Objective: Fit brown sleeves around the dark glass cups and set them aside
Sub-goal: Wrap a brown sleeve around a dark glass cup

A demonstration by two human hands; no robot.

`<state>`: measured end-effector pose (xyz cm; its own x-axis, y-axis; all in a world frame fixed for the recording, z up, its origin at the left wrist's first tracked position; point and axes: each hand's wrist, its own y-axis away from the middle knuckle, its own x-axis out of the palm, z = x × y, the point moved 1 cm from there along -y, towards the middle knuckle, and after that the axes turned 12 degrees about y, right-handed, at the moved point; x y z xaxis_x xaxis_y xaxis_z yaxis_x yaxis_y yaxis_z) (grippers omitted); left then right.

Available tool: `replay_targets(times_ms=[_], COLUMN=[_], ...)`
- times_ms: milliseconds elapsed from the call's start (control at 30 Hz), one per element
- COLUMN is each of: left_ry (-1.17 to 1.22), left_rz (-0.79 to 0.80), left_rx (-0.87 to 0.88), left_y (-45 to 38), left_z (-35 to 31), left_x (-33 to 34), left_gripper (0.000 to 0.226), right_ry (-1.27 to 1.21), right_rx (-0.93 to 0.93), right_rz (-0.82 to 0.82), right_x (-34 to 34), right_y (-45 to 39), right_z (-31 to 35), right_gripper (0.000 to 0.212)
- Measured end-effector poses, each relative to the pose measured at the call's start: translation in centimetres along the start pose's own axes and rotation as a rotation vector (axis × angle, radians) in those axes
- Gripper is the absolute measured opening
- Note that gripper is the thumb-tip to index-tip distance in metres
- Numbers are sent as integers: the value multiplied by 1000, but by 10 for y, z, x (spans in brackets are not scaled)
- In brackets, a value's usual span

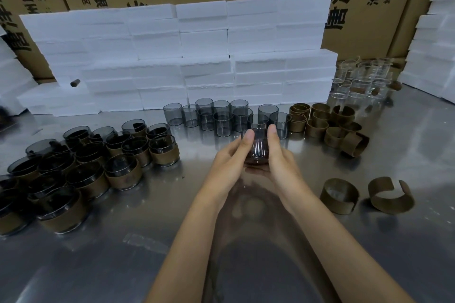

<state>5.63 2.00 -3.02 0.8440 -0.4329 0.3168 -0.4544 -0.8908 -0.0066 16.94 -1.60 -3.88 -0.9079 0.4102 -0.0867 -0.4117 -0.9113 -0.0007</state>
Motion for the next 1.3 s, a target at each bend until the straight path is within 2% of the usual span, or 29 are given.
replay_targets(times_ms=[67, 167, 233, 333, 400, 433, 500, 567, 600, 667, 733, 800, 833, 867, 900, 1000, 1067, 1200, 1300], left_ry=[-16, -42, -23, 24, 41, 50, 20, -18, -13, -39, -54, -104, -118, -129, -132, -117, -133, -3, 106], left_rz=[-88, -183, -218, -278, -261, -235, -178, -86, -44, -10, -17, -63, -69, -67, -69, -131, -184, -175, -167], left_rx=[55, 158, 176, 160, 135, 116, 82, 42, 28, 13, -16, -22, -16, -3, 29, 114, 132, 71, 67], left_y=[-2, -7, -9, -8, -6, -4, -1, 1, 2, 2, 1, 1, 1, 2, 3, 0, -2, -8, -10], left_z=[-1, 0, -1, -3, -6, -7, -7, -4, -4, -2, -2, 0, 0, -1, -2, -2, 0, 0, -2], left_x=[-4, -11, -12, -10, -4, -1, 3, 7, 9, 10, 10, 9, 9, 10, 11, 7, 2, -4, -5], left_gripper=[64, 19, 5, 14, 33, 42, 54, 43, 31, 27, 31, 72, 90, 97, 93, 58, 44, 27, 24], right_ry=[-26, 5, 55, 145, 134, 124, 95, 34, 0, -39, -40, 18, 44, 56, 60, 56, 62, 86, -13], right_rx=[-20, -72, -124, -270, -309, -284, -174, -51, -4, 46, 30, -36, -68, -87, -100, -99, -91, -102, -119], right_rz=[-61, -171, -219, -287, -304, -293, -219, -83, 5, 143, 163, 71, 15, -29, -57, -111, -155, -248, -219], right_x=[-2, -4, -4, -5, -7, -6, -2, 3, 6, 8, 7, 6, 6, 6, 6, 5, 3, -1, -5], right_y=[0, -1, -2, -3, -3, -2, 0, 1, 2, 3, 5, 7, 8, 8, 7, 4, 3, 4, 4], right_z=[0, -2, -3, -4, -4, -3, -4, -3, -3, -2, 0, 2, 3, 4, 5, 5, 3, -1, 1], right_gripper=[58, 43, 37, 23, 12, 15, 53, 91, 100, 95, 75, 55, 51, 52, 53, 55, 53, 37, 26])
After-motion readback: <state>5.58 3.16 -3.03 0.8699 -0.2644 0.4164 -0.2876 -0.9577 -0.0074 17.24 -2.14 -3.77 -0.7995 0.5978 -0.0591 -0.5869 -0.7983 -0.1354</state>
